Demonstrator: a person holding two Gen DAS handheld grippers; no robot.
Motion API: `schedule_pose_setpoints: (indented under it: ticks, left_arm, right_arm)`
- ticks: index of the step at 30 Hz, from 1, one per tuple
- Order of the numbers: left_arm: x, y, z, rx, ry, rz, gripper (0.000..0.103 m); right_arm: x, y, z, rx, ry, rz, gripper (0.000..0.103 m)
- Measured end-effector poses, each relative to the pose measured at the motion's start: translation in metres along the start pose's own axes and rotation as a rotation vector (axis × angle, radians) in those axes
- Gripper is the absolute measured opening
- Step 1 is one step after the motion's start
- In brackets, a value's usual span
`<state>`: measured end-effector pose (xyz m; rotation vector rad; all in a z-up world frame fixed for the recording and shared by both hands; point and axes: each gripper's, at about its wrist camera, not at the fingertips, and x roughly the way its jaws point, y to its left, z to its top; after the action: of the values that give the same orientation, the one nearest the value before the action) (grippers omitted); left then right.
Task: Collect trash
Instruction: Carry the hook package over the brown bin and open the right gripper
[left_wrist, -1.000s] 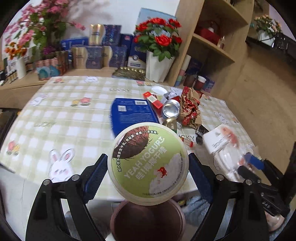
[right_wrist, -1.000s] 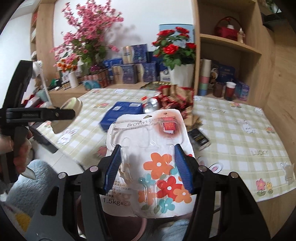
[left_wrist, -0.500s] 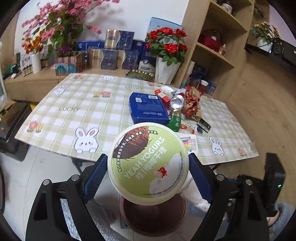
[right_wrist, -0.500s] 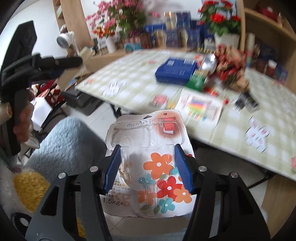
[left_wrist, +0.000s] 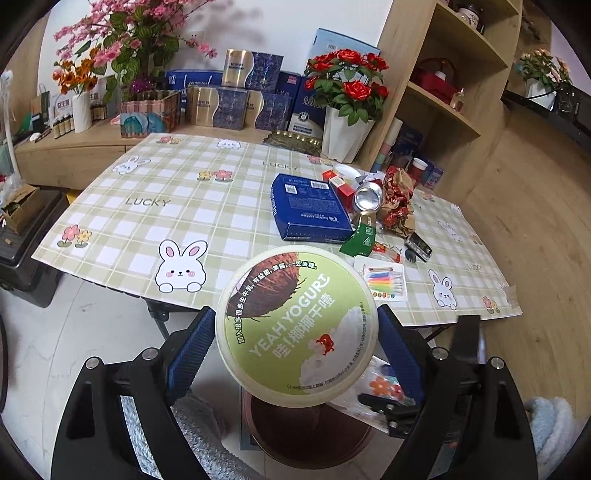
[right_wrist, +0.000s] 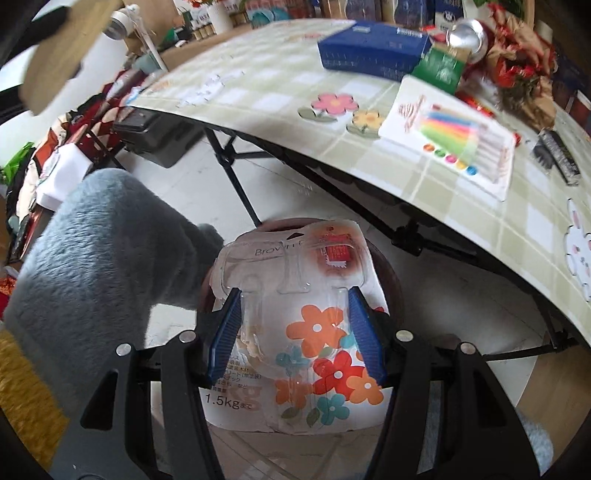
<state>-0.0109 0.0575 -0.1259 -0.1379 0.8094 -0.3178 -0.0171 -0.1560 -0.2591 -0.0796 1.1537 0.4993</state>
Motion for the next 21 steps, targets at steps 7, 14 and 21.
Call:
schedule_pose_setpoints:
  ticks: [7, 14, 21]
  left_arm:
    - [0.007, 0.003, 0.0, 0.001, 0.01, 0.0, 0.085]
    - [0.017, 0.001, -0.002, 0.017, 0.03, -0.007, 0.085]
    - [0.035, -0.002, -0.007, 0.056, 0.061, -0.056, 0.085]
  right_arm:
    - [0.032, -0.002, 0.003, -0.029, 0.048, -0.057, 0.06]
    - [0.019, -0.013, 0.006, 0.016, -0.013, -0.049, 0.076]
    - [-0.029, -0.021, 0.008, 0.008, -0.177, -0.124, 0.097]
